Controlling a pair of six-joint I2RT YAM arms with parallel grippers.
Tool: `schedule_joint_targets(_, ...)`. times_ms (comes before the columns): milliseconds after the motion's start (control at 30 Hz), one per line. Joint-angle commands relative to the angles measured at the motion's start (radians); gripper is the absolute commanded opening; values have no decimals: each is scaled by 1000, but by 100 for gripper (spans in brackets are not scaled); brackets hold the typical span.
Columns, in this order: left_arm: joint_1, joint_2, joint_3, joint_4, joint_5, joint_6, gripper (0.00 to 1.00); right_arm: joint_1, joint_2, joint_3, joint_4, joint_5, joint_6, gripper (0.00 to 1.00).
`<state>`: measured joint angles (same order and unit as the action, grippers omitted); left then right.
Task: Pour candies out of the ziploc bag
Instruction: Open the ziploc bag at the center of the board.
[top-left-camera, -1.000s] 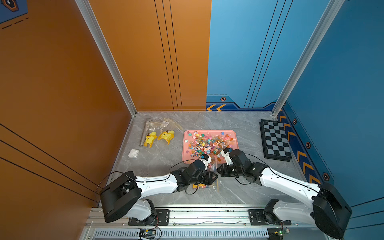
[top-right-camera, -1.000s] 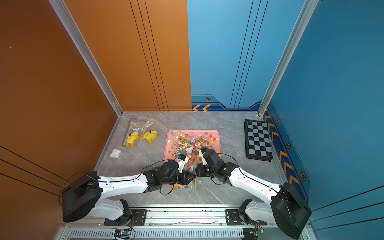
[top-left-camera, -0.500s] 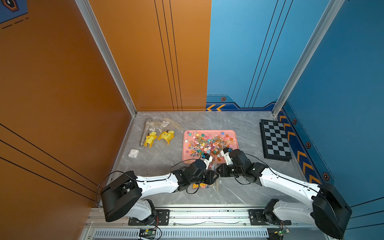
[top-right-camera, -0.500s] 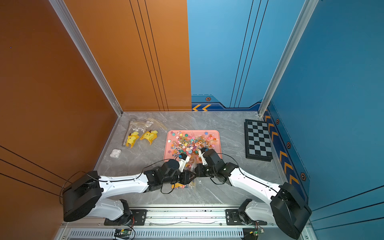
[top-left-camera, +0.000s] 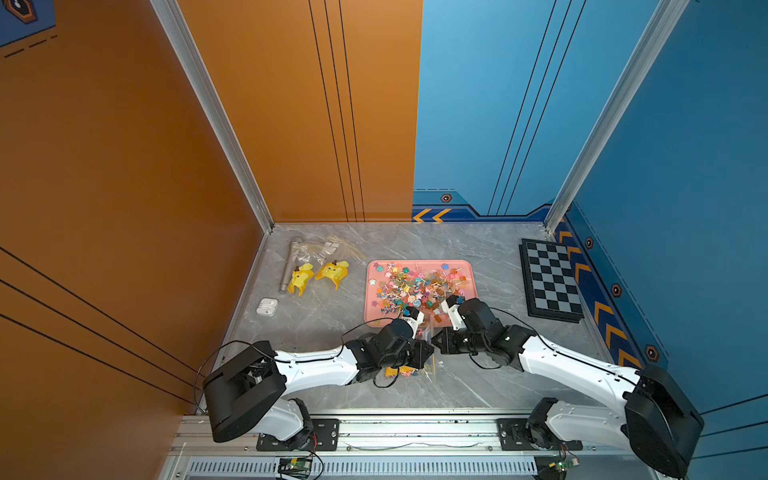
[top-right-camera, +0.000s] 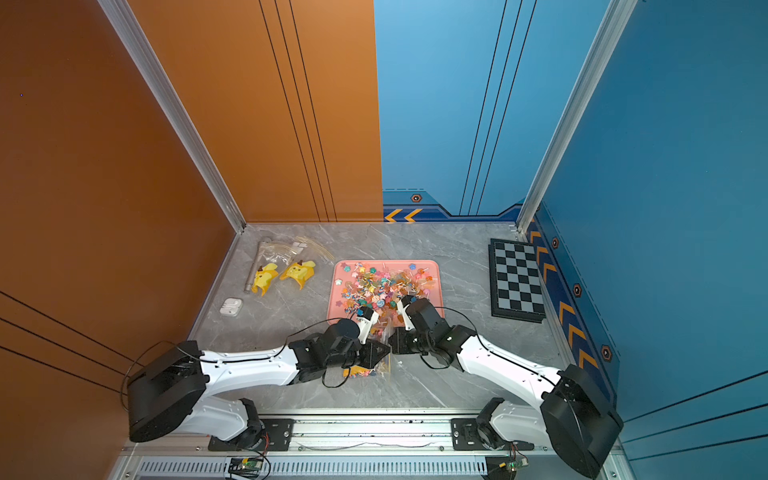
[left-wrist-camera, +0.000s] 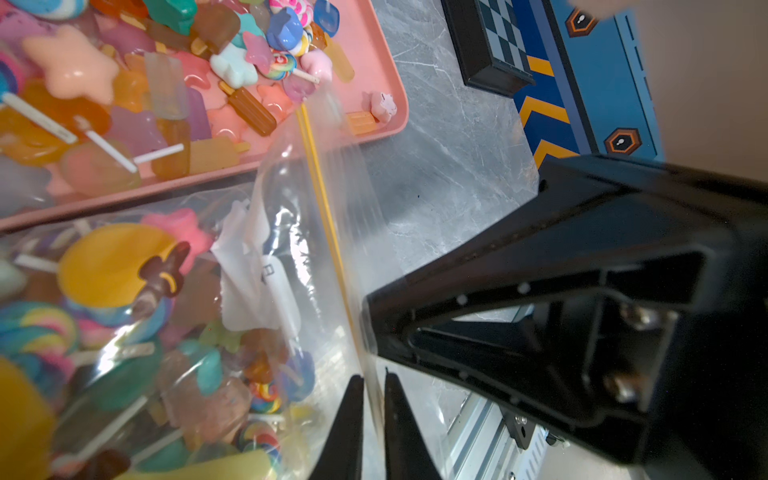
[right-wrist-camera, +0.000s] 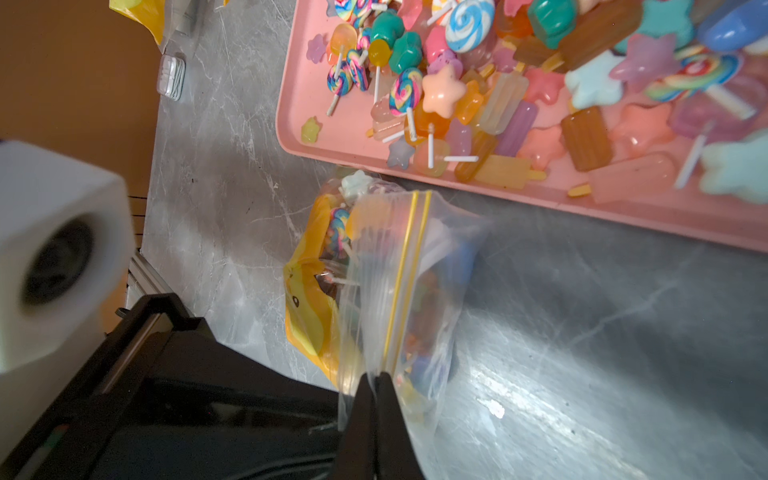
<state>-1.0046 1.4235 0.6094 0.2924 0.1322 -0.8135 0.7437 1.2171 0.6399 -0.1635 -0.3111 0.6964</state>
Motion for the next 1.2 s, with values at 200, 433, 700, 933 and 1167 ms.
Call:
schedule_joint_targets(200, 0, -26, 0, 4, -26, 22, 0, 13, -30, -9, -20, 8, -9, 0)
schedule_joint_targets(433, 1, -117, -25, -60, -137, 74, 0, 12, -59, 3, -117, 69, -57, 0)
schedule_joint_targets(700, 15, -240, -18, -210, -262, 121, 0, 16, -66, 7, -149, 91, -74, 0)
schedule_joint_targets(933, 32, -288, 11, -279, -278, 154, 0, 16, -74, 29, -180, 107, -88, 0)
schedule_joint_targets(1167, 32, -304, 122, -421, -281, 222, 0, 14, -110, 82, -260, 138, -124, 0)
